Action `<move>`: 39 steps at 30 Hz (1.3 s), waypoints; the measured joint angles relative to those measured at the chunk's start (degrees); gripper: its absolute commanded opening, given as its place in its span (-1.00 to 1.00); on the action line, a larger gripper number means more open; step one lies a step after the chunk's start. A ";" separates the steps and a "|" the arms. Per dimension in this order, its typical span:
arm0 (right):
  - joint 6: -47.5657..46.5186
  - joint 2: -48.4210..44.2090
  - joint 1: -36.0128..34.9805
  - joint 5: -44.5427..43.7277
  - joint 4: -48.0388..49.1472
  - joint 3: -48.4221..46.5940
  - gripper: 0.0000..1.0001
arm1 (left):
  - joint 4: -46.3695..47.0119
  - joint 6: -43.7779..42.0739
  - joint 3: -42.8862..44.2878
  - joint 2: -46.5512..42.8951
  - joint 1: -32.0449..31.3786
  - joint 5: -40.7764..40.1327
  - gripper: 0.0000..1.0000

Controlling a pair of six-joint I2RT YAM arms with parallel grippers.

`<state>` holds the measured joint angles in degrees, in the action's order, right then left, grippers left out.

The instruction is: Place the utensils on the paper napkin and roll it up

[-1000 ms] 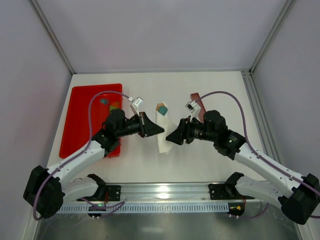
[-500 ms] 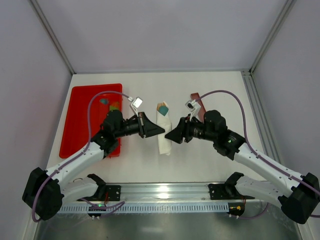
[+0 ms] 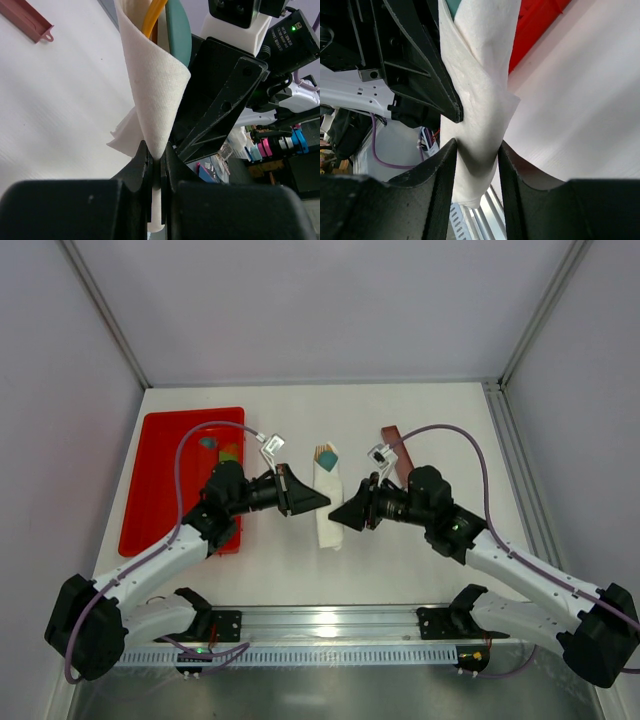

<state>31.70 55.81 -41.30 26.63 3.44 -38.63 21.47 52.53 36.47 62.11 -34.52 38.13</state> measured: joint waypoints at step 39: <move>4.35 -4.15 0.00 4.66 11.69 4.20 -0.92 | 6.21 2.99 0.04 1.16 0.04 6.40 -0.08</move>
<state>36.05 51.66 -41.30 31.29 15.14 -34.44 27.68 55.53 36.51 63.26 -34.48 44.53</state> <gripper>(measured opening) 0.131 0.517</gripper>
